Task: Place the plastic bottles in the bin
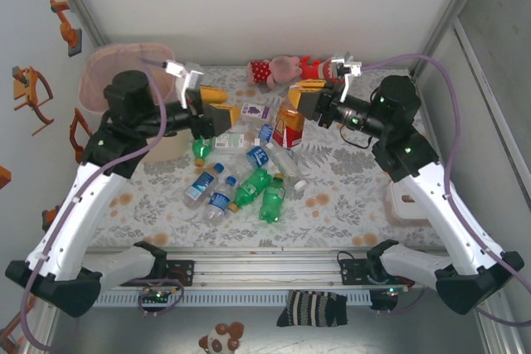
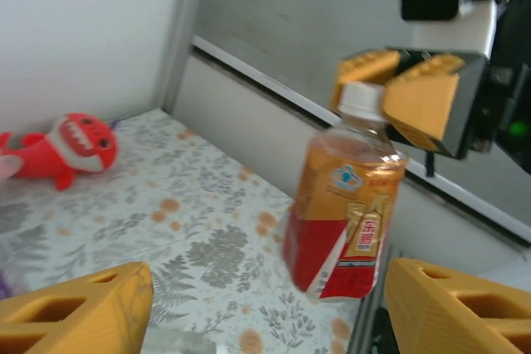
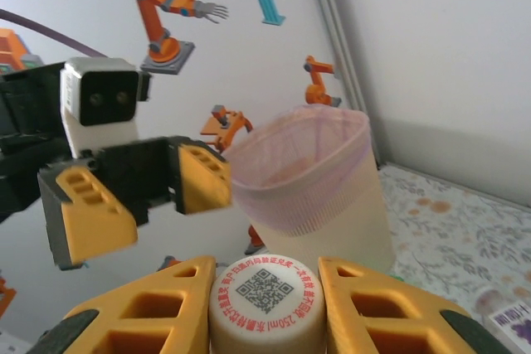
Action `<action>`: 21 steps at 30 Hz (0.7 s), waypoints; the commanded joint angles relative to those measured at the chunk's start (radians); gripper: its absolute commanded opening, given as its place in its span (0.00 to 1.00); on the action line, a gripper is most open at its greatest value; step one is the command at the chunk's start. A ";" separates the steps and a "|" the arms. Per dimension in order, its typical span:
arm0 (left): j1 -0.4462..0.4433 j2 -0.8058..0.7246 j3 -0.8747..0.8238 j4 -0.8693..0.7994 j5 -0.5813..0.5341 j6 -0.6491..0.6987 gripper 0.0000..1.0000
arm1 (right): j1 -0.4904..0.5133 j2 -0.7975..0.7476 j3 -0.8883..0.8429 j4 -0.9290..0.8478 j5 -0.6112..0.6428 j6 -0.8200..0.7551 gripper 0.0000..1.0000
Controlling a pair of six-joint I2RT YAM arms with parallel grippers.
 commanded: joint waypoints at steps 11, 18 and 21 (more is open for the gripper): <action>-0.253 0.176 0.120 0.099 0.022 0.073 0.90 | 0.019 -0.013 0.000 0.103 -0.044 0.020 0.19; -0.292 0.231 0.140 0.057 0.025 0.111 0.85 | 0.022 -0.027 0.004 0.113 -0.043 0.025 0.19; -0.293 0.245 0.137 0.050 0.040 0.122 0.82 | 0.022 -0.033 0.005 0.117 -0.041 0.027 0.19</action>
